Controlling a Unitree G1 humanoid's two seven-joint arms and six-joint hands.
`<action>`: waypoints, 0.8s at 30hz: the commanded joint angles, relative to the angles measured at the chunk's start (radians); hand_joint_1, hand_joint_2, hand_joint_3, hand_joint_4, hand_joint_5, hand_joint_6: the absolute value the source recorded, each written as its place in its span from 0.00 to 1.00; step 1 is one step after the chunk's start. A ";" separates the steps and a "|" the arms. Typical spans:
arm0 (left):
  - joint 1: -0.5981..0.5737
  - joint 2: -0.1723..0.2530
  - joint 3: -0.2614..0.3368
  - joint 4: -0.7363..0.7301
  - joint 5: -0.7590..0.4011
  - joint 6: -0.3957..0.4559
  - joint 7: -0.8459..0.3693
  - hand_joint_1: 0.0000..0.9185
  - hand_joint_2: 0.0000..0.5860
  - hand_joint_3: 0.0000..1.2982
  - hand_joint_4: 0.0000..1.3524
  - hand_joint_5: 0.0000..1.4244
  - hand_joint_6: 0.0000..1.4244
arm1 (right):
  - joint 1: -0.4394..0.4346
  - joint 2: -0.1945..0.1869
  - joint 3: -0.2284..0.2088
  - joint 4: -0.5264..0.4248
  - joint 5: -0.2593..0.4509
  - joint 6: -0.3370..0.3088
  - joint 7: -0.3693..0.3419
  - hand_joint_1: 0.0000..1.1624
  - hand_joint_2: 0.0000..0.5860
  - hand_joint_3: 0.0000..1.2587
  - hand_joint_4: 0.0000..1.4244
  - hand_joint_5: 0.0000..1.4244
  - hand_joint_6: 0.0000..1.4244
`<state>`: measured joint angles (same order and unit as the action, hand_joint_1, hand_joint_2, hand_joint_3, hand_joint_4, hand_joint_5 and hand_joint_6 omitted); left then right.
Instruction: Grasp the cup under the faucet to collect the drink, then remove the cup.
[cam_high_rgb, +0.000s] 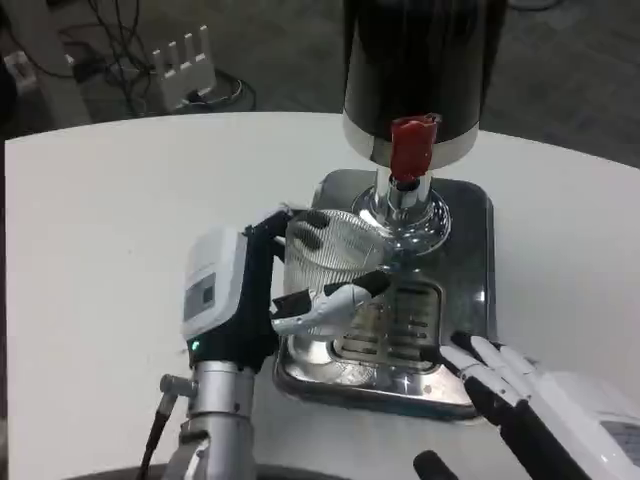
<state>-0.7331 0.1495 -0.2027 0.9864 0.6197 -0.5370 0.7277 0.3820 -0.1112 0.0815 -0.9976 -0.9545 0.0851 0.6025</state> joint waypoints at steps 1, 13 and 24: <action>-0.069 -0.024 -0.031 0.080 -0.001 -0.016 0.042 0.43 0.18 0.77 0.89 0.90 0.91 | 0.008 -0.010 -0.020 0.003 0.018 0.009 -0.019 0.36 0.79 0.09 0.00 0.00 0.00; -0.169 -0.071 -0.094 0.214 -0.011 0.015 0.039 0.43 0.19 0.78 0.89 0.90 0.92 | 0.008 -0.032 -0.048 0.005 0.047 0.020 -0.033 0.36 0.79 0.09 0.00 0.00 0.00; -0.155 -0.065 -0.107 0.216 -0.031 0.016 0.005 0.42 0.17 0.75 0.82 0.82 0.88 | 0.041 -0.043 -0.076 -0.007 0.078 0.018 -0.047 0.37 0.77 0.09 0.00 0.00 0.00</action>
<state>-0.8983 0.0771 -0.3005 1.1991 0.5962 -0.5196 0.7493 0.4090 -0.1501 0.0109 -0.9911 -0.8867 0.1031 0.5724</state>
